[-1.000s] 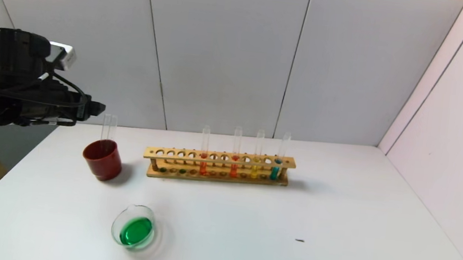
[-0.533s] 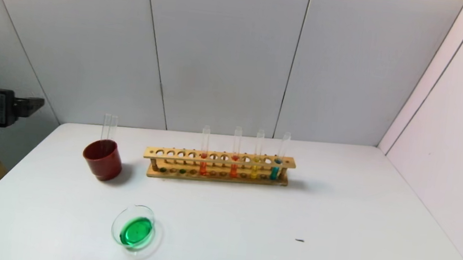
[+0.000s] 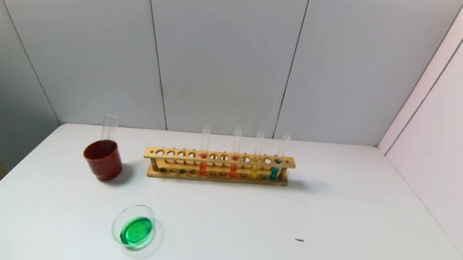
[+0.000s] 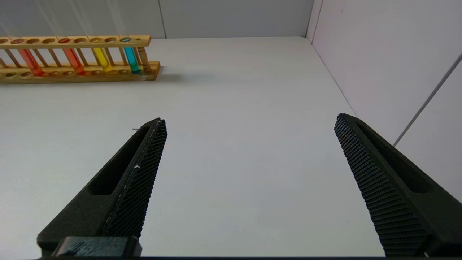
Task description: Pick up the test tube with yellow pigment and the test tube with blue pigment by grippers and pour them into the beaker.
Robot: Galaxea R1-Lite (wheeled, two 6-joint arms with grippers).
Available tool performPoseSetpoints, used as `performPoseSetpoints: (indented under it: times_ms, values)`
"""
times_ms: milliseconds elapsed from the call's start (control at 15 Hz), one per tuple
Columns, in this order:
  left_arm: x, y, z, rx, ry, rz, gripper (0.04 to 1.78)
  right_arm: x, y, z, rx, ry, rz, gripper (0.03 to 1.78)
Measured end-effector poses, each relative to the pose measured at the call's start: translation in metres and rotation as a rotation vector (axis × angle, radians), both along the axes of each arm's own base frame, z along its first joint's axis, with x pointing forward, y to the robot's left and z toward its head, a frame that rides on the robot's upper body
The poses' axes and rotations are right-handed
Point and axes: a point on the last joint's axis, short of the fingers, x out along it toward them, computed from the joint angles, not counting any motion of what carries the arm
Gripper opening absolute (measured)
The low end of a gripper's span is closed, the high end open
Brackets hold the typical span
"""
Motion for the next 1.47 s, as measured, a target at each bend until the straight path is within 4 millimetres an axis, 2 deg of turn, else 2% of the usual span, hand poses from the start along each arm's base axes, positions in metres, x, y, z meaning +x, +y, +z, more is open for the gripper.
performPoseSetpoints:
  times_ms: [200, 333, 533, 800, 1000, 1333, 1467]
  values:
    - [-0.041, -0.008, -0.013, -0.011, 0.007, -0.065, 1.75, 0.000, 0.000, 0.000, 0.000, 0.000, 0.000, 1.70]
    - [-0.060, -0.009, -0.023, -0.010, -0.002, -0.108, 1.75, 0.000, 0.000, 0.000, 0.000, 0.000, 0.000, 1.70]
    - [-0.081, -0.004, -0.038, -0.005, -0.002, -0.148, 1.75, 0.000, 0.000, 0.000, 0.000, 0.000, 0.000, 1.70]
    - [-0.096, -0.003, -0.073, -0.040, -0.016, -0.112, 1.75, 0.000, 0.000, 0.000, 0.000, 0.000, 0.000, 1.70]
    - [-0.093, -0.004, -0.102, -0.049, -0.012, -0.104, 1.75, 0.000, 0.000, 0.000, 0.000, 0.000, 0.000, 1.70]
    - [-0.061, -0.005, -0.167, -0.045, -0.095, -0.151, 1.75, 0.000, 0.000, 0.000, 0.000, 0.000, 0.000, 1.70]
    - [-0.053, -0.005, -0.181, -0.035, -0.171, -0.187, 1.75, 0.000, 0.000, 0.000, 0.000, 0.000, 0.000, 1.70]
